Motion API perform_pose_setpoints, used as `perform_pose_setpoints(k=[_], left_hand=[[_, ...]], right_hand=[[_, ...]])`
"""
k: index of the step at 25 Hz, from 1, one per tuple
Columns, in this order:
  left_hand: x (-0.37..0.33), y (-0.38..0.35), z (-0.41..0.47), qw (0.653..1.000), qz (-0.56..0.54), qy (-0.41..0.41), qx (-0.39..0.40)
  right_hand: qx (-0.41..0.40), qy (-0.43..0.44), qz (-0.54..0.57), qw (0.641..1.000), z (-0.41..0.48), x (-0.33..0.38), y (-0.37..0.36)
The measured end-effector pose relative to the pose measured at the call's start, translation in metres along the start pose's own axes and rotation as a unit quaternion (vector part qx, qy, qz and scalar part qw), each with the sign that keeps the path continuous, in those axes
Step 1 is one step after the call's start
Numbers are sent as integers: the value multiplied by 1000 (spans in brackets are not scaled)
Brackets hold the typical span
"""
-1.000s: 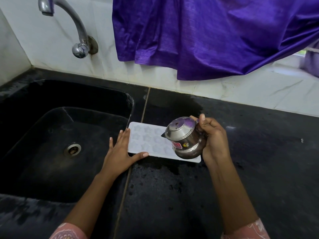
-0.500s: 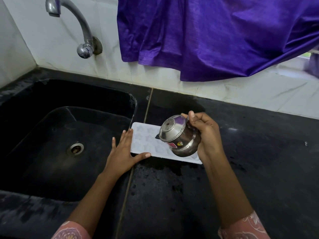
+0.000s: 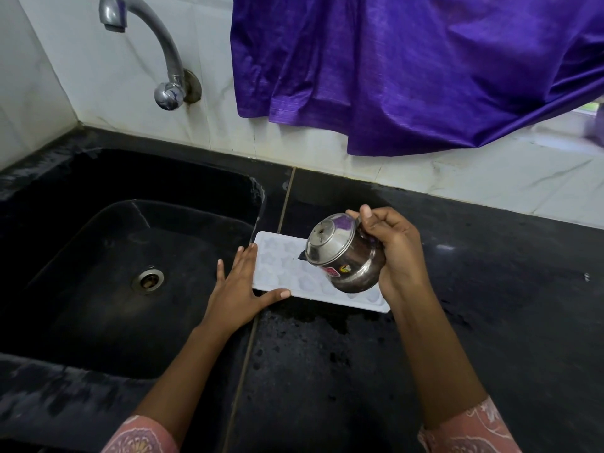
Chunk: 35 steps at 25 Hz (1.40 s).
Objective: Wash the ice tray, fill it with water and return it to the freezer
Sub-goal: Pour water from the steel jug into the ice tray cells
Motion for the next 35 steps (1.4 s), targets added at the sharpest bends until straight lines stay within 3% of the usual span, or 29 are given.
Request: perform_pose_setpoints(k=[16,35], left_hand=[[2,-1,1,1000,-11,-6,-3],[3,-2,0,1000,-21,2,1]], right_hand=[[-18,-39,67,997,-2,-9,-4],[23,-4,24,999,-2,-1,-35]])
Point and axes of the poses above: each hand's wrist, its own z-axis towards the middle knuckle, its own y-axis out of the back of the hand, x = y × z, the point moved 6 cm from there along z, towards the middle knuckle, and after that the axes turned 13 degrees about -z, right-handed, at the moved point
